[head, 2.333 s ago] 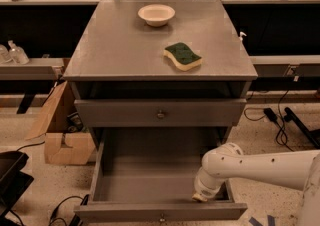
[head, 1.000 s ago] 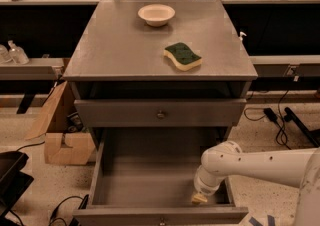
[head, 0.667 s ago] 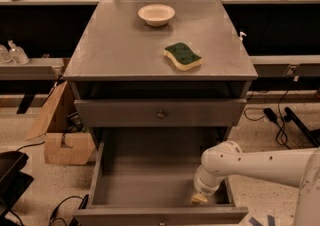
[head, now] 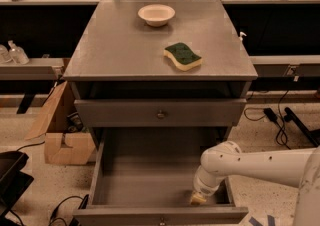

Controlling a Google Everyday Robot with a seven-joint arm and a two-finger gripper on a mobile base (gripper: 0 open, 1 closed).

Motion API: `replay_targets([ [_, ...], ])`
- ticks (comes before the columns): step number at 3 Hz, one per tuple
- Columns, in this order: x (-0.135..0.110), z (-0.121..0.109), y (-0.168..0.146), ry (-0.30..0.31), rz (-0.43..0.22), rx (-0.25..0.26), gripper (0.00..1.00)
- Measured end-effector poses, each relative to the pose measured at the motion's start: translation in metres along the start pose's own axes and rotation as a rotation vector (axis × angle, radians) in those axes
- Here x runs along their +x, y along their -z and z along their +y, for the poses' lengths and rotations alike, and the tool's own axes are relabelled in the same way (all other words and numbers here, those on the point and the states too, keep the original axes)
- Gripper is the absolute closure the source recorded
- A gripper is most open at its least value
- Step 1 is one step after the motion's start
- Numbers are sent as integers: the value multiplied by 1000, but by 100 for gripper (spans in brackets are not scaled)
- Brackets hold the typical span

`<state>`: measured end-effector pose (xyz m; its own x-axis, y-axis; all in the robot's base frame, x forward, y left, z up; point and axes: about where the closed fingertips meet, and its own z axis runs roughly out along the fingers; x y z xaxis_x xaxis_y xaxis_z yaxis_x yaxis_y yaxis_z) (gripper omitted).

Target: Open middle drawer

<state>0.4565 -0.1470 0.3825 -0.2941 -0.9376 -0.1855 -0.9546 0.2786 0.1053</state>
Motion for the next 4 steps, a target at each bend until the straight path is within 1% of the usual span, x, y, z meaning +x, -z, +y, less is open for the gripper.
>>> replay_targets([
  [1,0,-34,60,38,97,83,71],
  [2,0,-62,121,78,174,162,94],
  [3,13,-71,207,140,187,255,100],
  [4,40,-46,276,149,156,354,100],
])
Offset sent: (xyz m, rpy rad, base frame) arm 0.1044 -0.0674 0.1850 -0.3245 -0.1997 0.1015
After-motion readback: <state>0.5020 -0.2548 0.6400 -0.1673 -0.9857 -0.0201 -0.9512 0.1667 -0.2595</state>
